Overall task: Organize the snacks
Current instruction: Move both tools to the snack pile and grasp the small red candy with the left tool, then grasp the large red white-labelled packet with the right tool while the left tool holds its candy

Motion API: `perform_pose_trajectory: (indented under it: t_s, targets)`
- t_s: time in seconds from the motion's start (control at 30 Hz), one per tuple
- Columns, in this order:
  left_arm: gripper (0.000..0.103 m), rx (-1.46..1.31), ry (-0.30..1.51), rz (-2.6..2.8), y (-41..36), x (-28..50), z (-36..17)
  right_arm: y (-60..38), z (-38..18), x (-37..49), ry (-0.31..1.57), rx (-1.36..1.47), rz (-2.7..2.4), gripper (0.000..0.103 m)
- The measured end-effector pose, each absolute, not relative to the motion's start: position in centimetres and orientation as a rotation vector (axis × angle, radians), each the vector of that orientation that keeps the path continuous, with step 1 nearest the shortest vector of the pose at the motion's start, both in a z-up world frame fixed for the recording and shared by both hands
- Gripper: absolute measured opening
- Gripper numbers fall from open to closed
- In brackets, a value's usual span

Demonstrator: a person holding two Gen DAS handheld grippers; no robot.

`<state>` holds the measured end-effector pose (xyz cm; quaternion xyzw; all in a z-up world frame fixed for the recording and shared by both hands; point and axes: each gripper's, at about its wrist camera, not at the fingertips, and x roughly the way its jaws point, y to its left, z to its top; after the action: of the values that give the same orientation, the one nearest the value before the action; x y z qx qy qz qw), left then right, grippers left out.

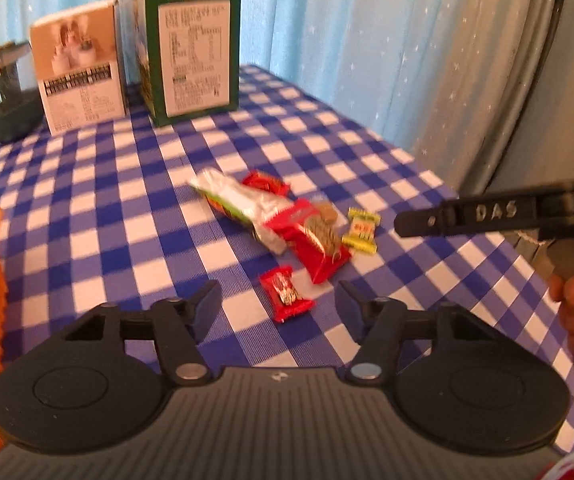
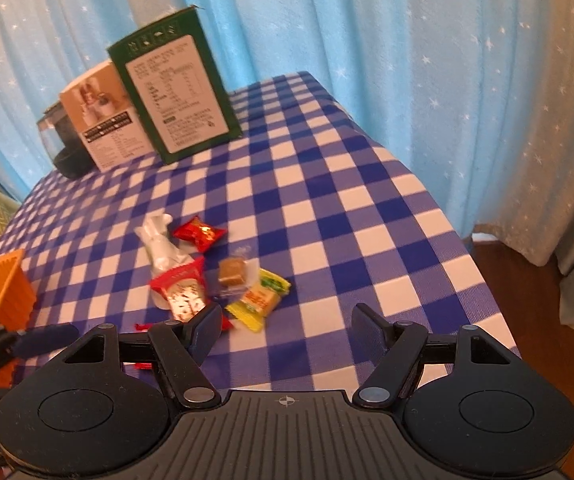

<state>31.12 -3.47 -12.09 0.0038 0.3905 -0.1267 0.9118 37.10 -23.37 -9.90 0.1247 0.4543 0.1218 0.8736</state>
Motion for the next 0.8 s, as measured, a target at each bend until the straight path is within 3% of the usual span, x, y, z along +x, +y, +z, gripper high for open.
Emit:
perform_pose_trajectory:
  t_s: [0.07, 0.13, 0.37, 0.8]
  targets:
    - [0.051, 0.009, 0.807, -0.262, -3.7, 31.3, -12.9, -23.3, -10.1, 37.2, 0.958, 0.261, 0.252, 0.072]
    - [0.041, -0.006, 0.813, -0.26, -3.7, 31.7, -13.6, -23.2, -10.2, 37.4, 0.96, 0.265, 0.254, 0.072]
    - [0.037, -0.054, 0.798, -0.24, -3.4, 32.9, -14.4, -22.7, -10.0, 37.8, 0.952, 0.277, 0.255, 0.072]
    - [0.014, 0.053, 0.846, -0.235, -3.7, 33.8, -15.2, -21.6, -9.9, 38.1, 0.941, 0.253, 0.288, 0.072]
